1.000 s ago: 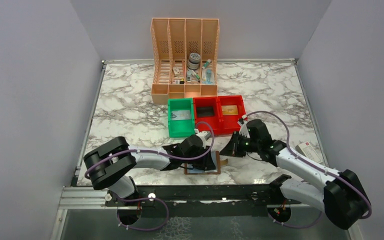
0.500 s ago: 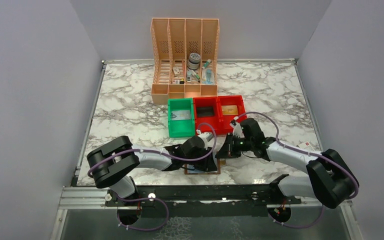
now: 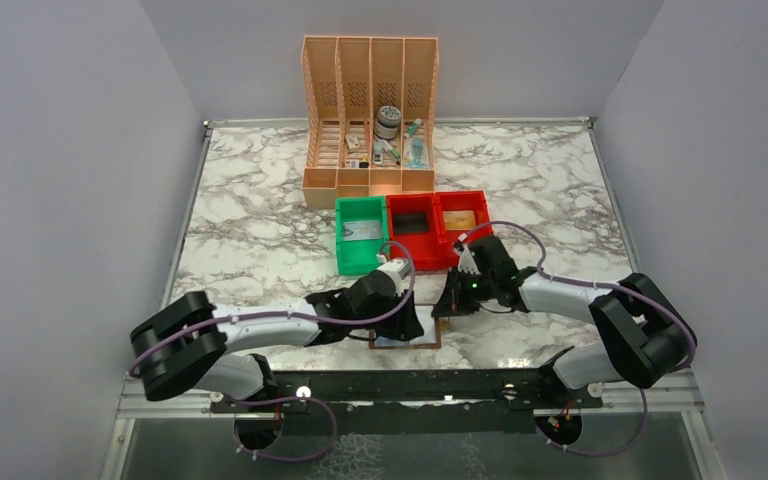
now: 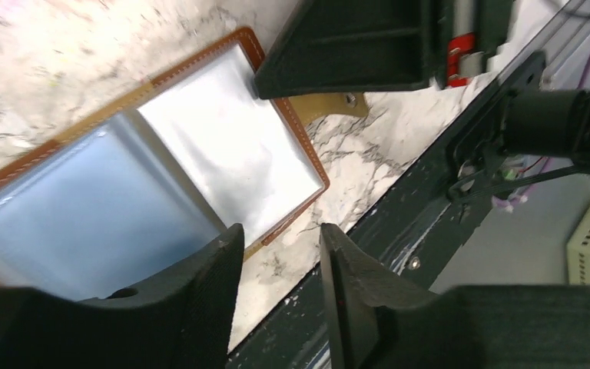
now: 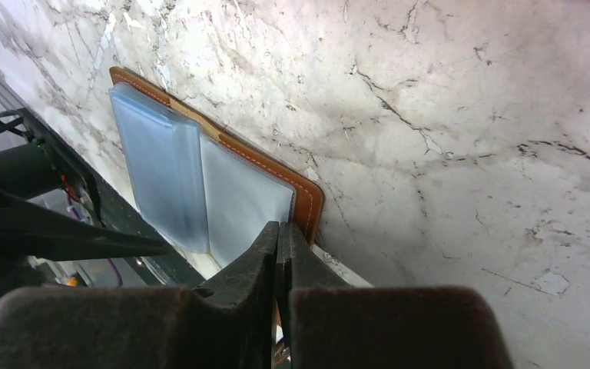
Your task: Take the credit cards out of the card holder
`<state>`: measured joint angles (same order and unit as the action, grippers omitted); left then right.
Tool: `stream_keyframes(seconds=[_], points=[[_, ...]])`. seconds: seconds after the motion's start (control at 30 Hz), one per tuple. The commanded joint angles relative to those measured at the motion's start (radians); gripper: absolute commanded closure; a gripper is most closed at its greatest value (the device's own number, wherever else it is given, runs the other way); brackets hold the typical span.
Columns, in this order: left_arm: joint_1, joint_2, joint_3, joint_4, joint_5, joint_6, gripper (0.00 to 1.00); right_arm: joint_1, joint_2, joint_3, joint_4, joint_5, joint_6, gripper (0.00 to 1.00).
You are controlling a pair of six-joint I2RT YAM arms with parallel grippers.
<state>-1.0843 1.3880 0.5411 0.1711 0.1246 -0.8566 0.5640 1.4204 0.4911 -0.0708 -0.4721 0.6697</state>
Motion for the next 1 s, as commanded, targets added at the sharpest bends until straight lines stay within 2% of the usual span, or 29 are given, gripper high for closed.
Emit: stream_keyframes(seconds=[0.0,0.07,0.17,0.53,0.97], points=[[-0.003,-0.153,-0.007,-0.188,-0.183,0.028,0.52,0.009,-0.002,-0.014,-0.041,0.093,-0.043,0.96],[0.003,-0.192,-0.013,-0.240,-0.218,0.021,0.46,0.011,-0.002,-0.026,-0.026,0.079,-0.038,0.96],[0.010,-0.214,-0.019,-0.299,-0.243,0.008,0.43,0.012,-0.004,-0.041,-0.003,0.064,-0.021,0.96],[0.013,-0.211,-0.041,-0.314,-0.277,-0.053,0.42,0.013,-0.012,-0.053,0.011,0.042,-0.012,0.96],[0.012,-0.170,-0.058,-0.238,-0.241,-0.055,0.43,0.013,-0.008,-0.063,0.032,0.015,0.002,0.96]])
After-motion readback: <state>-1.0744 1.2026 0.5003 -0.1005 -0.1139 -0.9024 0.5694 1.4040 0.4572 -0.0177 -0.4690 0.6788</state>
